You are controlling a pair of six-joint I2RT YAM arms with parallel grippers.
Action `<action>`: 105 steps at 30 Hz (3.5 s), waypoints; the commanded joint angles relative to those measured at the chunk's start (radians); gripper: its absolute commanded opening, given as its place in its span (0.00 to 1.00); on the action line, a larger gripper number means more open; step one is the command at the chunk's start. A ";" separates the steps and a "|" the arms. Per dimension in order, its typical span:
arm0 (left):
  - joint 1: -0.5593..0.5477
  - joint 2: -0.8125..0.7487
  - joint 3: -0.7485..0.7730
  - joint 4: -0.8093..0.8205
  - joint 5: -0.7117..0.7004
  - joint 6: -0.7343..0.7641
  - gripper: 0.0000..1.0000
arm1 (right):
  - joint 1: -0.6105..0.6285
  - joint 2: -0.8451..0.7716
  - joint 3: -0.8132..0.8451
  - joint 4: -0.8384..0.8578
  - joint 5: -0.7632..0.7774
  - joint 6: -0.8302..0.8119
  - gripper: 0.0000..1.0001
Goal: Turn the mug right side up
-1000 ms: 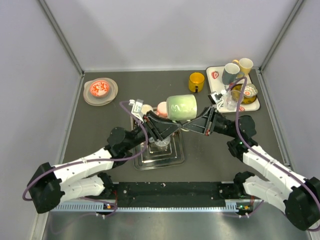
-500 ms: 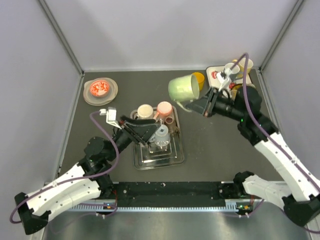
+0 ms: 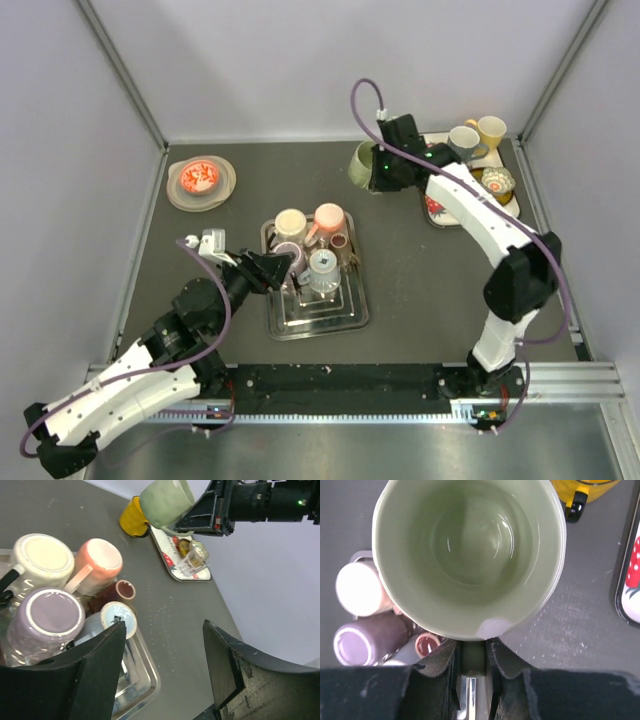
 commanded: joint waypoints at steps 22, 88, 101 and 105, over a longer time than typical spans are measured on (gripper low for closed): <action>0.005 0.101 0.021 -0.067 -0.116 0.083 0.73 | -0.012 0.597 0.594 -0.036 0.136 -0.019 0.00; 0.015 0.594 0.193 -0.325 -0.142 -0.027 0.61 | 0.157 -0.451 -0.565 0.252 0.055 0.118 0.51; 0.039 0.860 0.294 -0.435 -0.251 -0.313 0.65 | 0.171 -0.654 -0.757 0.242 0.079 0.156 0.52; 0.076 0.869 0.288 -0.414 -0.233 -0.304 0.62 | 0.171 -0.673 -0.775 0.237 0.081 0.156 0.52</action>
